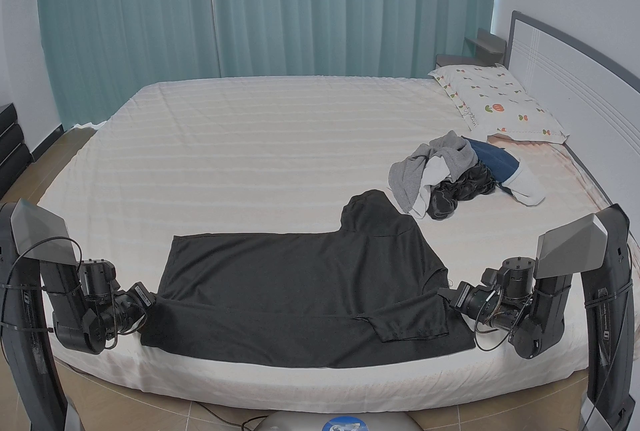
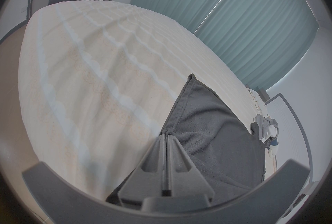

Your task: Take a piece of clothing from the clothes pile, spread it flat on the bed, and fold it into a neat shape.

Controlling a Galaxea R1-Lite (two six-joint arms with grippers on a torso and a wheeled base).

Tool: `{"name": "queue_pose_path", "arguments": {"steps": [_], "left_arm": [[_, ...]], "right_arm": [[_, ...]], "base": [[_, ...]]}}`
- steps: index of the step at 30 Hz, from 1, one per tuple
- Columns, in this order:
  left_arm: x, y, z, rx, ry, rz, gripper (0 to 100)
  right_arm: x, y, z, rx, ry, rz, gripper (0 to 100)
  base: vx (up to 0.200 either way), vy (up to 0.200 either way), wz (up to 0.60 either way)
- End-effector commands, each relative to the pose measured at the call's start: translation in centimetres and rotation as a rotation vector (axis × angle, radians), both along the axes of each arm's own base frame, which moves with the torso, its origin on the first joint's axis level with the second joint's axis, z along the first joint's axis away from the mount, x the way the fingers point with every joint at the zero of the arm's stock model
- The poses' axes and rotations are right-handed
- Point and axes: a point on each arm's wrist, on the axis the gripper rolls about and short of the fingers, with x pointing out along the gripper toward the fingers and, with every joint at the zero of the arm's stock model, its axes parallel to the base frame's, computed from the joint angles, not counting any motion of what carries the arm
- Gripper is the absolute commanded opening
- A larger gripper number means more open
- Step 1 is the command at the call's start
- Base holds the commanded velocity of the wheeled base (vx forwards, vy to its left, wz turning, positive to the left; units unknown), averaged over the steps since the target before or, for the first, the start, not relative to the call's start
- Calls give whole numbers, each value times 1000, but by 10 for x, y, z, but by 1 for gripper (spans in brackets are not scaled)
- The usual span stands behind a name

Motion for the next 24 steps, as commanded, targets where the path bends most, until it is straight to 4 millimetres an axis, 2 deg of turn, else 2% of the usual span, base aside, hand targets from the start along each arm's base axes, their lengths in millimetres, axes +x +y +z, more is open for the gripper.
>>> {"name": "queue_pose_path", "arguments": {"steps": [1,8,9,13,19,22,24], "left_arm": [[0,0,-1,0,3,0,0],[-1,0,-1,0,5,0,0],[0,0,-1,-1,3,1,100],[0,0,-1,-5,3,0,100],[6,1,1,-14,-22,-5,100],[6,0,3,-49,-29,-3,100],[7,0,5,-103,-38,-11,100]], "right_arm": [[2,0,2,4,-19,0,0],[0,1,1,0,-11,4,0],[0,1,1,1,-11,5,100],[-1,3,7,4,-25,8,100],[-21,0,57,119,-41,-34,100],[-33,3,67,153,-23,-32,100],[-41,7,65,152,8,-16,100]], "base": [[0,0,0],[0,0,0],[0,0,0],[0,0,0],[0,0,0],[0,0,0],[0,0,0]]}}
